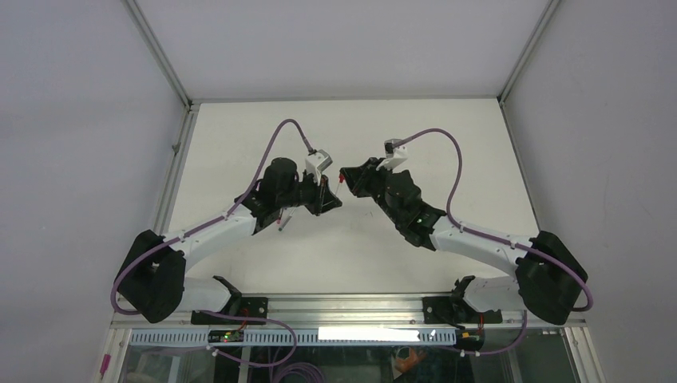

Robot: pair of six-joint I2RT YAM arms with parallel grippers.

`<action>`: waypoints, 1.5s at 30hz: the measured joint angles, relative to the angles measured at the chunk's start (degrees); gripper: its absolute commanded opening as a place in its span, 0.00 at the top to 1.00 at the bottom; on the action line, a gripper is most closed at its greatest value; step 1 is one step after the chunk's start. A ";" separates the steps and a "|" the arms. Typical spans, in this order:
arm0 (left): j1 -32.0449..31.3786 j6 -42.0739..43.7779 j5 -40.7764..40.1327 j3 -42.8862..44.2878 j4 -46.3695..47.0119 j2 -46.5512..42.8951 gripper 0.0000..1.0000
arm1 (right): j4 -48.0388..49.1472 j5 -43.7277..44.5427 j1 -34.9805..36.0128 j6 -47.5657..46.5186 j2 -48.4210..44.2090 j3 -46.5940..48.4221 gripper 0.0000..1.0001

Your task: Insert the pens into the pen caps

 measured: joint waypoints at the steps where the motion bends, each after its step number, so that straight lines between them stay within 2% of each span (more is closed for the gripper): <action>1: 0.07 0.04 -0.42 0.15 -0.63 0.09 1.00 | 0.02 0.33 0.11 0.22 0.66 0.35 1.00; 13: -0.81 0.13 -12.13 1.20 -2.86 0.22 1.00 | -3.02 4.13 1.09 2.08 5.92 5.66 1.00; 19: -0.68 0.39 -11.13 1.44 -2.62 1.20 1.00 | -3.56 4.70 1.62 1.11 7.06 6.73 1.00; 23: 1.11 0.59 -4.59 2.14 -2.58 2.36 1.00 | -3.67 3.78 1.70 -1.40 6.56 6.58 1.00; 30: 7.98 -2.86 18.88 2.25 5.40 4.48 1.00 | -1.90 -3.98 1.70 -8.00 3.19 6.78 1.00; 34: 9.40 -4.83 27.69 2.27 10.58 4.72 1.00 | -0.81 -7.76 1.79 -9.86 1.25 6.78 1.00; 39: 9.79 -5.55 33.11 2.27 14.99 4.72 1.00 | -0.59 -9.16 2.34 -10.75 -1.33 6.25 1.00; 45: 9.77 -4.20 35.19 2.27 15.23 4.72 1.00 | -1.18 -9.16 2.45 -10.43 -3.80 4.63 1.00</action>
